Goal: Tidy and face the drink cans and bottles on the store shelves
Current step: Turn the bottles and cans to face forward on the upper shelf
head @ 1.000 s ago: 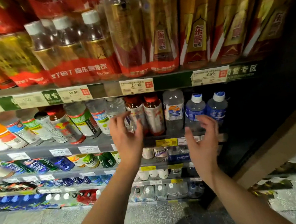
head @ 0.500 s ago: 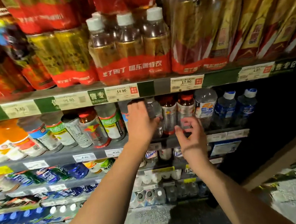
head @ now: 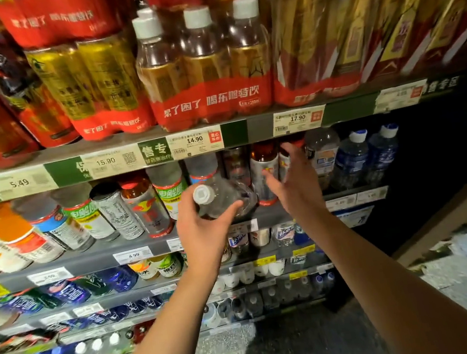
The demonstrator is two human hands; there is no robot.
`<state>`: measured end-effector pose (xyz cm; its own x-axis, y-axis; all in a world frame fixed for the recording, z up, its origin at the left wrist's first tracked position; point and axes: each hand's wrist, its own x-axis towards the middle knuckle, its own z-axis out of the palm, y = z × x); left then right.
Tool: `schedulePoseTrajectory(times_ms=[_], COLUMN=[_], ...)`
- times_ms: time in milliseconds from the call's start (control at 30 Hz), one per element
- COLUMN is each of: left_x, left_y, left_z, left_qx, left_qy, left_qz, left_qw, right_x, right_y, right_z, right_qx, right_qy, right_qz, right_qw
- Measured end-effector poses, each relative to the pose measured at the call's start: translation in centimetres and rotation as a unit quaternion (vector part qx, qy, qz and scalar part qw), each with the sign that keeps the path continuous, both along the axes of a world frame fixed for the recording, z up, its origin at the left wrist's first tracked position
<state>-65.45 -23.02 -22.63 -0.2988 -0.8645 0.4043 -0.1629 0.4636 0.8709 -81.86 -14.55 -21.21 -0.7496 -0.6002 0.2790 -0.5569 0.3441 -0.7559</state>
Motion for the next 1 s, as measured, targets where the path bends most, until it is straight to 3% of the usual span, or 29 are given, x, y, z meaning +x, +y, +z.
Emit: schedulePoseTrajectory(times_ms=[133, 367, 600, 1000], left_x=[2.6, 5.0, 7.1, 8.7], left_y=[-0.3, -0.3, -0.9, -1.9], left_z=[0.1, 0.0, 0.1, -0.1], left_qx=[0.04, 0.043, 0.058, 0.099], left_qy=[0.057, 0.058, 0.07, 0.067], left_qz=[0.016, -0.002, -0.005, 0.002], left_qw=[0.997, 0.997, 0.996, 0.993], right_x=[0.6, 0.7, 2.4, 3.4], right_y=[-1.7, -4.0, -4.3, -6.8], right_z=[-0.4, -0.8, -1.5, -2.6], right_qx=[0.014, 0.041, 0.046, -0.04], right_qy=[0.014, 0.069, 0.098, -0.003], right_qz=[-0.008, -0.079, -0.083, 0.021], right_qw=[1.0, 0.994, 0.991, 0.999])
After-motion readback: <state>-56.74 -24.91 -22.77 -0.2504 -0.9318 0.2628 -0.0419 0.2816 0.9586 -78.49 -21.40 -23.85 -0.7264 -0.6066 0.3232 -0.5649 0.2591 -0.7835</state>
